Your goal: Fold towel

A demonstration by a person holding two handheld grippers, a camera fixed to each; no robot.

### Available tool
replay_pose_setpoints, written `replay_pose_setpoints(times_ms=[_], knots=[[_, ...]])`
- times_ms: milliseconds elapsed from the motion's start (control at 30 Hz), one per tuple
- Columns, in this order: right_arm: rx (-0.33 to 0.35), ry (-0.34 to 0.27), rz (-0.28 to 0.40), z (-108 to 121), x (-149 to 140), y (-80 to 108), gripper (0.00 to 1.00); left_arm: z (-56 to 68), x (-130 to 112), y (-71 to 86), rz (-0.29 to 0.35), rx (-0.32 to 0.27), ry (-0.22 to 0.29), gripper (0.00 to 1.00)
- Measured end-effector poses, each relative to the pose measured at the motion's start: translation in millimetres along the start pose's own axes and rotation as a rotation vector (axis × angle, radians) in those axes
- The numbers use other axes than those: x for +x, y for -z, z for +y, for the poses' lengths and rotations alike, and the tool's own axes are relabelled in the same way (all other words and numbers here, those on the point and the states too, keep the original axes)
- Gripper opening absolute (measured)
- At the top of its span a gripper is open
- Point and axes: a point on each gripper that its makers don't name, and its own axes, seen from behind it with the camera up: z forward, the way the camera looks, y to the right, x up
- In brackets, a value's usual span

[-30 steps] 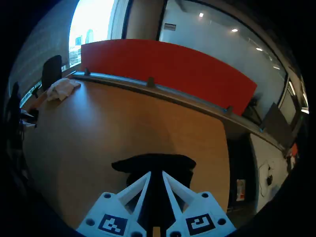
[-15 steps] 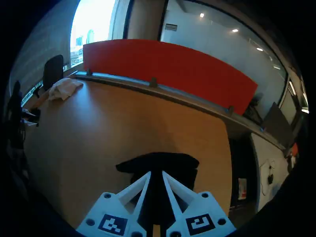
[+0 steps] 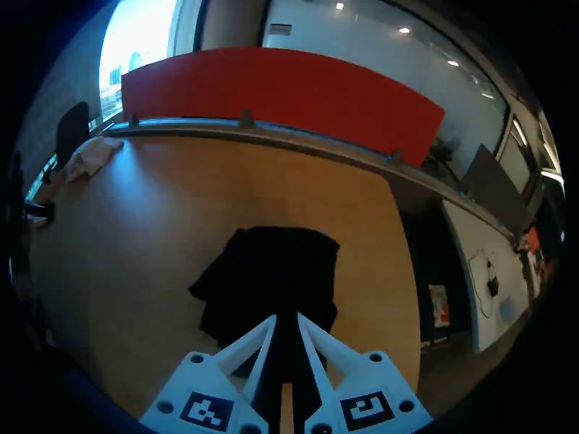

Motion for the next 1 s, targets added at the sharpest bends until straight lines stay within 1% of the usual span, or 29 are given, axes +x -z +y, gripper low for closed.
replay_pose_setpoints(times_ms=[200, 400, 600, 1000], knots=[[-0.032, -0.057, -0.062, 19.6, -33.3, -15.2, 0.04, 0.5, 0.6, 0.6, -0.006, 0.002, -0.013, 0.92], [-0.046, -0.090, -0.103, 29.6, -51.3, -26.7, 0.04, 1.6, 2.4, 0.8, -0.007, 0.005, -0.024, 0.92], [-0.057, -0.109, -0.141, 36.5, -63.6, -39.1, 0.05, 3.6, 3.4, 1.1, -0.005, 0.005, -0.024, 0.92], [-0.069, -0.159, -0.191, 39.0, -87.1, -64.9, 0.05, 4.1, 1.1, 4.1, -0.009, 0.012, -0.023, 0.92]])
